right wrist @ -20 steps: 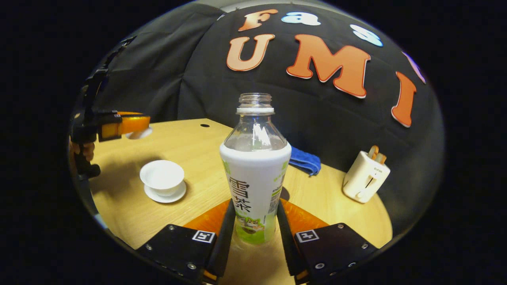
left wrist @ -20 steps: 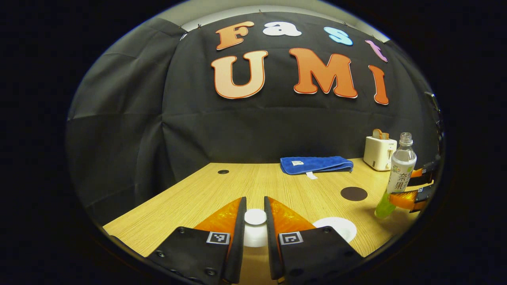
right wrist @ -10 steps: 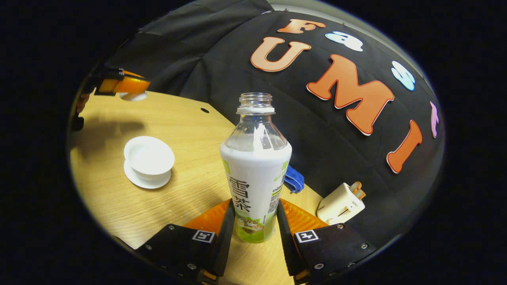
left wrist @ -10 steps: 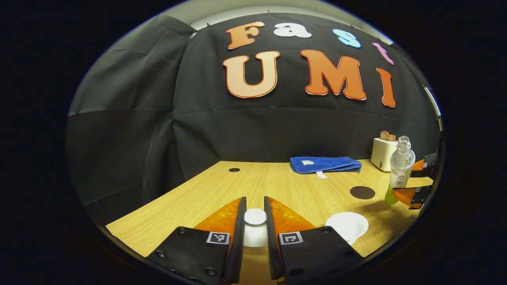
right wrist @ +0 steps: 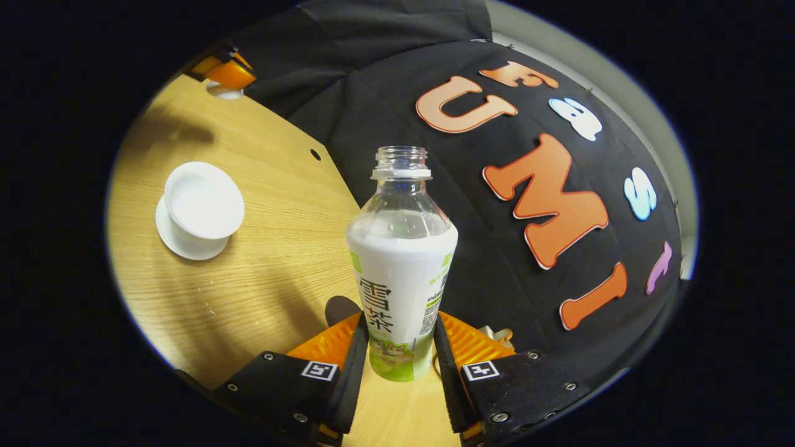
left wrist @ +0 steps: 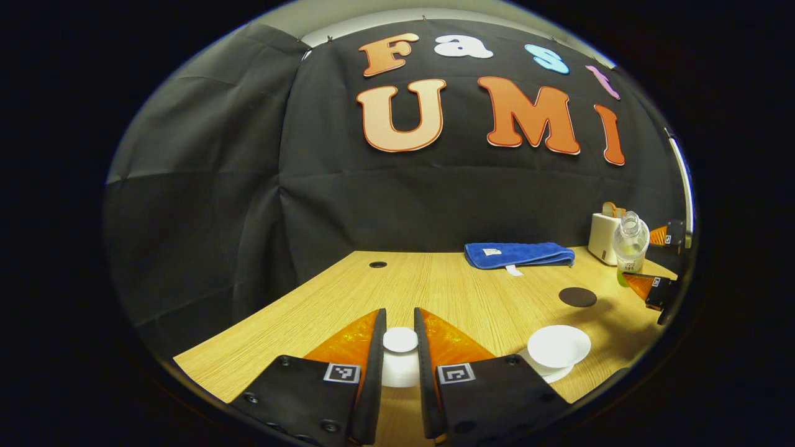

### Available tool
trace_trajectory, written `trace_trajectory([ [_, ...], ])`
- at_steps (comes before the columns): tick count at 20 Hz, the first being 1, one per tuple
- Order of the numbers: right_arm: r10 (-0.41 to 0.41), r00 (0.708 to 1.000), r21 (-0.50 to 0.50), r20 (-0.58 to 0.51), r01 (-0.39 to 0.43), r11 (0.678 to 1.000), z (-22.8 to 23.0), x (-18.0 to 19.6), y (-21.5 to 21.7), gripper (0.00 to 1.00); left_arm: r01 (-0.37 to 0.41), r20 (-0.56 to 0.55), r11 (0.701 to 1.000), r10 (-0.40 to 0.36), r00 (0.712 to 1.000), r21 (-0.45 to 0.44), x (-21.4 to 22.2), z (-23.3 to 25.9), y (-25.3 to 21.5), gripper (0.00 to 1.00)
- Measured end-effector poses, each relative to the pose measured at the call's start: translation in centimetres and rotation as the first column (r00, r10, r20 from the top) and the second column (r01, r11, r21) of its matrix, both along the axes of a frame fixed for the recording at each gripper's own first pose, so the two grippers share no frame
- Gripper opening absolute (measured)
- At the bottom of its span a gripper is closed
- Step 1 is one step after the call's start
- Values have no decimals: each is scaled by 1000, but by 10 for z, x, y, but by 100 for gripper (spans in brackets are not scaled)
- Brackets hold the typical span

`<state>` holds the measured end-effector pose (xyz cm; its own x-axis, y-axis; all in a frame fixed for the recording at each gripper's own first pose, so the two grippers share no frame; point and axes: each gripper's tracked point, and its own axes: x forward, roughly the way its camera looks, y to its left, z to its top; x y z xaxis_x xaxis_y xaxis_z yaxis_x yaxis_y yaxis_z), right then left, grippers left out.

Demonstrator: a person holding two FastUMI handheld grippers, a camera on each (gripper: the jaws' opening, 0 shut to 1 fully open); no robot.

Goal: Open the teacup lid with one hand, grasp the water bottle and pour water into the teacup with the other hand; after pouring, place the water bottle on the coaster and then close the teacup lid.

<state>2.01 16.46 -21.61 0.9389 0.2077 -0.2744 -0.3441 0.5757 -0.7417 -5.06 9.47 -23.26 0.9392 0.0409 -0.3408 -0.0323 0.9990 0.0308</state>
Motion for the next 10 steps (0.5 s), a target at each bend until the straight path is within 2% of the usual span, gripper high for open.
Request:
trace_trajectory([
  [6,101,992,-145,74,-90,985,-1,4,21,59,-14,-7,1000,14,1000,-6,-3,-4,9,31],
  [10,138,984,-238,117,-107,965,-2,6,22,59,-17,-9,1000,17,1000,5,-5,-6,14,31],
])
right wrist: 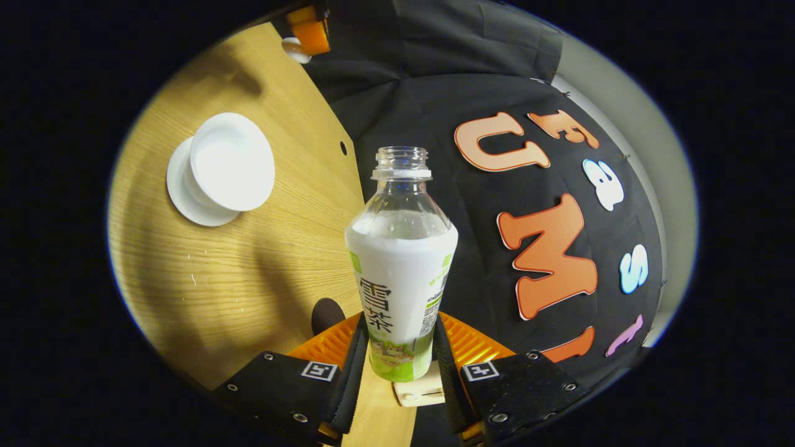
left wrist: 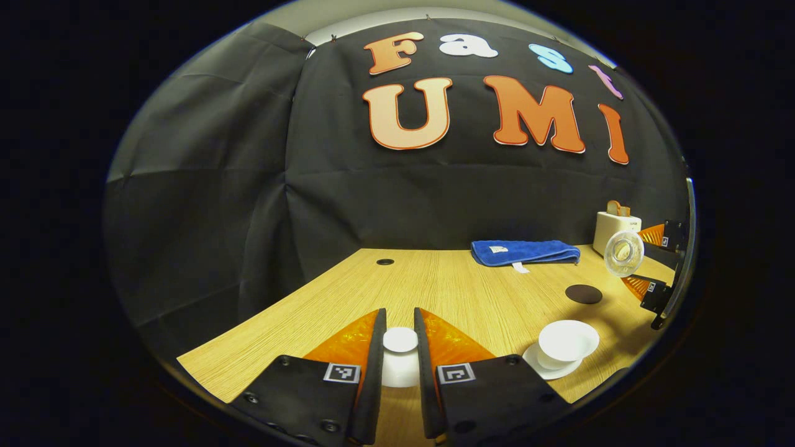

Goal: Open the teacup lid with one hand, grasp the water bottle and pour water into the teacup with the other hand; after pouring, place the water bottle on the coaster and then close the teacup lid.

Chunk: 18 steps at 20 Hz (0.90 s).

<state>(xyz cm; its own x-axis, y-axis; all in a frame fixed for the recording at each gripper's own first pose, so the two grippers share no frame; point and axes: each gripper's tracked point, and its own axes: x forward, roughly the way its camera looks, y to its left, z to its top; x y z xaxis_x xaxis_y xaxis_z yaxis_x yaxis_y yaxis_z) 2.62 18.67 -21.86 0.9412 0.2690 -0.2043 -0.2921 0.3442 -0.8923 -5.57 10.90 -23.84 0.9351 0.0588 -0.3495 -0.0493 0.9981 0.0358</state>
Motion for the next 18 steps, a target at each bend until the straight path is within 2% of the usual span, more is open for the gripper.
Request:
trace_trajectory([
  [7,34,994,-108,102,-22,994,7,8,-2,59,4,-11,1000,-4,1000,30,-2,-3,7,31],
  [18,118,973,-225,196,-73,972,15,6,1,59,6,-8,999,-6,1000,37,-4,-2,9,31],
])
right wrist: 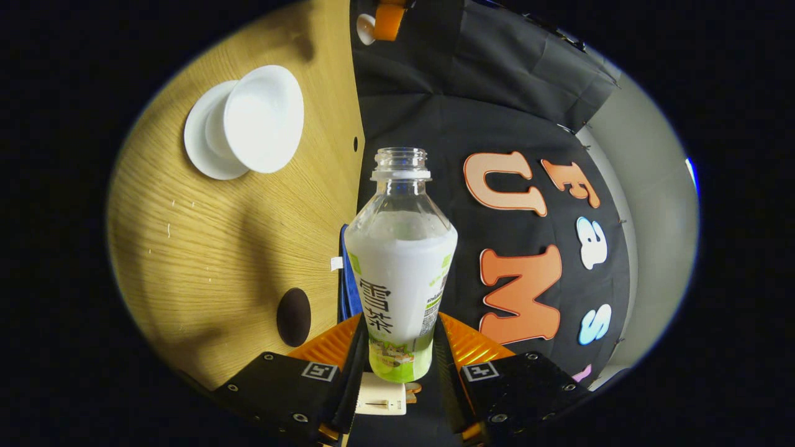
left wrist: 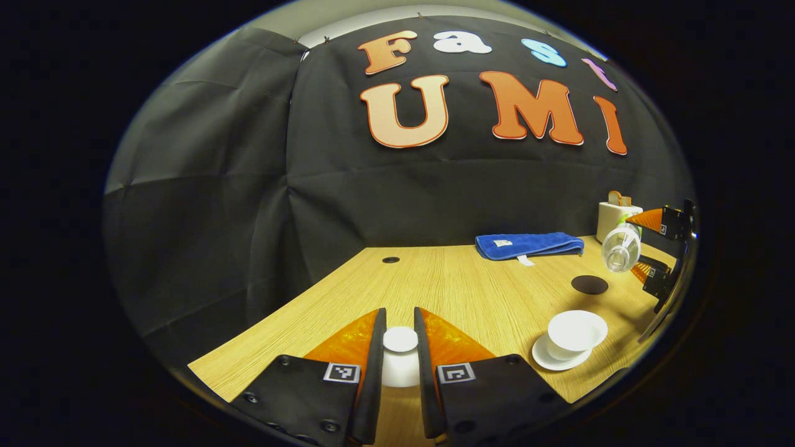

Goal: Open the teacup lid with one hand, grasp the water bottle and pour water into the teacup with the other hand; after pouring, place the water bottle on the coaster and then close the teacup lid.

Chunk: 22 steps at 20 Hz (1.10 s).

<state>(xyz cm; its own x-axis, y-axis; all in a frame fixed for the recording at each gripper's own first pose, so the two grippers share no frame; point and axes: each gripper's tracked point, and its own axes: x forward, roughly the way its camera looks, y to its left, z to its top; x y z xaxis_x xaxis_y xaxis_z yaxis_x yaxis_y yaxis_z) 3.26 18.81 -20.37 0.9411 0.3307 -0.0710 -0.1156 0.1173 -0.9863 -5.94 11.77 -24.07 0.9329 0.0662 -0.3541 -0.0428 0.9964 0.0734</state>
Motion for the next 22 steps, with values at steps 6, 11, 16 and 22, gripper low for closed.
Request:
trace_trajectory([
  [6,35,996,-62,85,-30,998,5,-2,3,58,-2,0,1000,2,1000,-2,-1,-1,1,31],
  [11,56,992,-99,116,-44,994,12,-4,9,58,2,1,1000,-2,1000,-6,-2,0,2,31],
  [16,59,988,-109,145,-44,993,24,0,11,59,4,3,1000,-4,1000,-8,-2,-1,2,31],
  [22,76,981,-129,179,-53,990,37,3,14,55,12,6,1000,-12,1000,-22,-3,1,1,31],
])
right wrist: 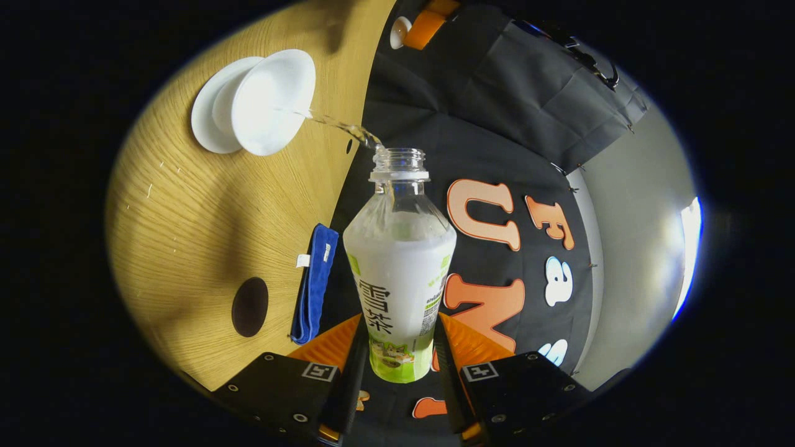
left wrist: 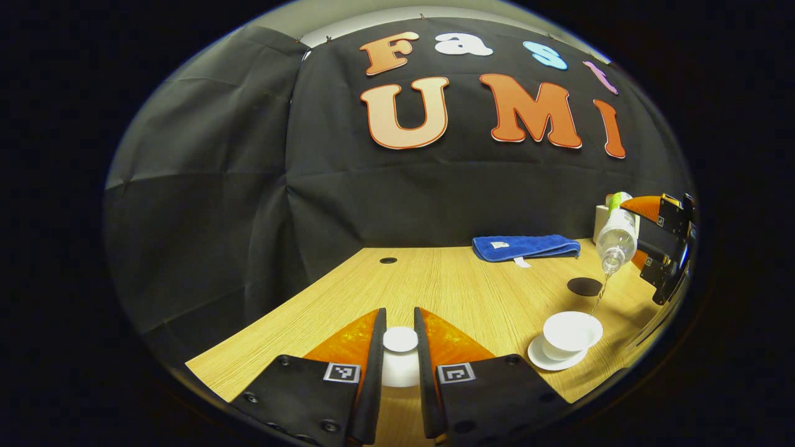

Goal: Open the teacup lid with one hand, grasp the water bottle and pour water into the teacup with the other hand; after pouring, place the water bottle on the coaster and then close the teacup lid.

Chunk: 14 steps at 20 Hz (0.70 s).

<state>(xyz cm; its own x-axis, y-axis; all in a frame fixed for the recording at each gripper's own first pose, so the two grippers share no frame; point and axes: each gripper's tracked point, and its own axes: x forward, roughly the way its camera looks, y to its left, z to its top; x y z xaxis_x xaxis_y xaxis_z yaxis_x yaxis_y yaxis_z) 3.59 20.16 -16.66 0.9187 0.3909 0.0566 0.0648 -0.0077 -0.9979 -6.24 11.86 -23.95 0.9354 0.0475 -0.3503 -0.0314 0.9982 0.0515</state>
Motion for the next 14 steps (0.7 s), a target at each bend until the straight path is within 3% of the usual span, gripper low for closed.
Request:
trace_trajectory([
  [14,41,994,-44,104,-36,998,27,0,9,58,6,-6,1000,-6,1000,-15,0,0,0,31],
])
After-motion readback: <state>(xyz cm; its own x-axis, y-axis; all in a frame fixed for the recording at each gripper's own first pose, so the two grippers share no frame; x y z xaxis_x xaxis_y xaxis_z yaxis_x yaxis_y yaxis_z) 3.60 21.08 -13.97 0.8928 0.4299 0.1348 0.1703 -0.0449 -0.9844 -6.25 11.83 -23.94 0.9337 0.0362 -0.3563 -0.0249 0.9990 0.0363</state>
